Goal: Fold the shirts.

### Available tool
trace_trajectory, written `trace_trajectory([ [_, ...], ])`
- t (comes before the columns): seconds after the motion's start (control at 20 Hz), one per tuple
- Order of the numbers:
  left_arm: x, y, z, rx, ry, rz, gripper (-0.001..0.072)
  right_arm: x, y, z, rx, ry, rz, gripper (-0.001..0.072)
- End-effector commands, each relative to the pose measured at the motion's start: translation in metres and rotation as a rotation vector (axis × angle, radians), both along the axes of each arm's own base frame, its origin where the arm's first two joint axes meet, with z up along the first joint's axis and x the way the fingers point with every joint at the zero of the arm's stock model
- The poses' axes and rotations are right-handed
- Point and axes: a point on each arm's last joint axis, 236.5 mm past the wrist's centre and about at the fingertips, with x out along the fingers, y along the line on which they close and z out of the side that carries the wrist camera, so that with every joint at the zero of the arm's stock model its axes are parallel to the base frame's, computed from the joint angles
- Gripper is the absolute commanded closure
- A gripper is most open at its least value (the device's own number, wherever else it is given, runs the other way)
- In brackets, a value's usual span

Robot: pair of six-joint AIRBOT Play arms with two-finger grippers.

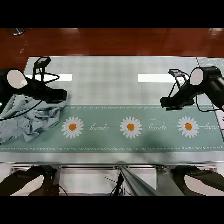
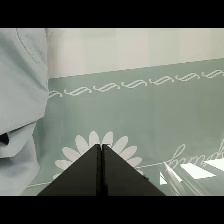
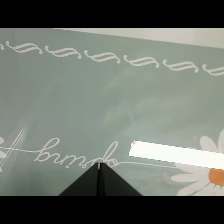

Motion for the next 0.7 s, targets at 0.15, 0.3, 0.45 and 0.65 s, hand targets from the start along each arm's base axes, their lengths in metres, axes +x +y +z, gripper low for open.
trace_trajectory([
  [0.15,0.000,0.000,0.000,0.000,0.000,-0.001,0.0665,0.001,0.000,0.000,-0.004,-0.002,0.002,0.0688],
  [0.3,0.006,-0.001,0.002,-0.007,-0.026,0.005,0.0664,0.014,-0.001,0.000,-0.004,-0.060,-0.001,0.0688],
  [0.45,0.030,-0.001,0.010,-0.019,-0.124,0.036,0.0421,0.039,0.000,0.003,-0.001,-0.162,-0.024,0.0467],
  [0.65,0.041,0.044,-0.002,0.193,-0.134,0.010,0.0001,0.060,-0.002,0.000,-0.002,-0.234,-0.075,0.0092],
])
